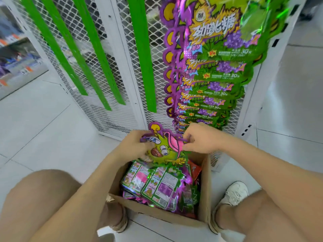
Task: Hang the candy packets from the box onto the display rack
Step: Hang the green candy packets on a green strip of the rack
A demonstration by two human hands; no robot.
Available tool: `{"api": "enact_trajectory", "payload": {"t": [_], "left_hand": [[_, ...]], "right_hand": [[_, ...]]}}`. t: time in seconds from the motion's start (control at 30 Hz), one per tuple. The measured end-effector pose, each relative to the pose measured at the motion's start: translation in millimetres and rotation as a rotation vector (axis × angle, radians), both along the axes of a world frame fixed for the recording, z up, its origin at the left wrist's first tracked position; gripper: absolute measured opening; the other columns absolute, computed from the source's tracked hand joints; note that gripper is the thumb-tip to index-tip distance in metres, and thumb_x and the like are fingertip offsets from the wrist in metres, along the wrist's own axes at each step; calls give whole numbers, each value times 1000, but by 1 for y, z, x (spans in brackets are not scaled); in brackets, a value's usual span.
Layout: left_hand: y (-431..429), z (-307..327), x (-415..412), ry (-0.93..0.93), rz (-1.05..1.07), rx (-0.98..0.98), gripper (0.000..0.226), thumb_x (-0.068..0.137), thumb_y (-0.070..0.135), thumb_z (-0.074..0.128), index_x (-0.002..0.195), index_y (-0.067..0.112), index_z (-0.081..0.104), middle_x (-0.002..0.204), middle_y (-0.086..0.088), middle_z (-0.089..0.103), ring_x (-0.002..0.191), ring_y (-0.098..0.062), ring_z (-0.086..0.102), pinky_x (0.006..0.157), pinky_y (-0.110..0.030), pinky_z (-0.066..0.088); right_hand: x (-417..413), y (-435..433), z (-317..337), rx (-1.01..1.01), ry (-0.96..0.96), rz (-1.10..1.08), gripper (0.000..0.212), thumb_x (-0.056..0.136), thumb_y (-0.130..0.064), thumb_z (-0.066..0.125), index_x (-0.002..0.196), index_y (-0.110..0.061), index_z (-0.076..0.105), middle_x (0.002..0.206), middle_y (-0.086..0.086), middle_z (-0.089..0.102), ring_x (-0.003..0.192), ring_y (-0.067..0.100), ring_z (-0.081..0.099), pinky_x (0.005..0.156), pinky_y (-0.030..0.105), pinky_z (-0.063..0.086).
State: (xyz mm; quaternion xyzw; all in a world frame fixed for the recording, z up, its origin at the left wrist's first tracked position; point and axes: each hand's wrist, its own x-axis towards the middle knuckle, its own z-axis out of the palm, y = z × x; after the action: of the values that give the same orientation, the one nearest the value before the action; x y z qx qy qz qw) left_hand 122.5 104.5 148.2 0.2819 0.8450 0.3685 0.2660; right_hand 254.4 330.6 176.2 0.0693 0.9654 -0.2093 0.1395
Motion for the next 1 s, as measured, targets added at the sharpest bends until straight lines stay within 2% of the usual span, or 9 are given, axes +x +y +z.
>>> {"api": "enact_trajectory", "payload": {"t": [0.1,0.2,0.3,0.5,0.63,0.73,0.8,0.9,1.0], "left_hand": [[-6,24,4,-245,166,162,16,93,3,73,96,18,76,85,5,81,85,-22,73,85,-42,58],[-5,47,5,-286,203,276,16,92,5,75,105,14,76,103,-3,81,101,-26,75,81,-34,59],[10,90,7,-72,353,473,42,84,6,82,118,22,62,111,2,72,100,-18,69,72,-22,54],[52,207,13,769,383,650,45,79,11,57,122,23,63,121,3,55,118,-22,53,102,-34,41],[91,287,24,975,232,695,48,80,3,49,119,22,69,123,2,61,120,-18,54,102,-27,36],[119,330,23,952,143,733,41,92,5,49,125,19,69,124,4,67,119,-15,59,96,-16,37],[134,354,23,836,96,739,37,99,9,50,131,18,66,126,8,68,116,-7,60,97,-10,41],[152,385,18,673,75,708,30,101,20,52,127,20,67,112,13,69,102,-4,62,91,-23,49],[156,406,14,533,80,748,28,95,30,54,104,13,74,87,7,67,80,-13,60,79,-32,48]], "right_hand": [[10,-2,23,-284,240,-225,27,93,-30,77,74,-14,68,52,-5,57,46,2,42,51,19,35],[17,-14,44,-419,462,-262,15,98,-24,72,85,-18,71,71,2,71,61,7,60,62,33,49],[20,-22,74,-349,686,-275,11,99,-27,66,90,-21,69,74,6,68,70,26,64,70,47,54],[24,-19,184,-2,1089,-313,9,99,-12,68,104,-14,76,88,-4,71,81,8,56,71,20,34],[15,3,251,113,1330,-375,18,97,-10,69,112,-11,78,100,4,78,96,11,58,76,16,37],[11,19,294,91,1434,-413,21,97,-13,66,114,-18,77,98,-9,74,95,4,63,85,11,44],[7,28,316,50,1491,-437,22,96,-16,65,116,-20,74,99,-13,73,95,6,68,92,29,54],[-1,39,339,57,1571,-444,22,93,-19,67,115,-21,69,95,-10,72,87,12,70,85,45,56],[-9,46,354,42,1601,-435,19,92,-20,69,110,-18,62,92,-9,70,80,10,68,80,40,55]]}}
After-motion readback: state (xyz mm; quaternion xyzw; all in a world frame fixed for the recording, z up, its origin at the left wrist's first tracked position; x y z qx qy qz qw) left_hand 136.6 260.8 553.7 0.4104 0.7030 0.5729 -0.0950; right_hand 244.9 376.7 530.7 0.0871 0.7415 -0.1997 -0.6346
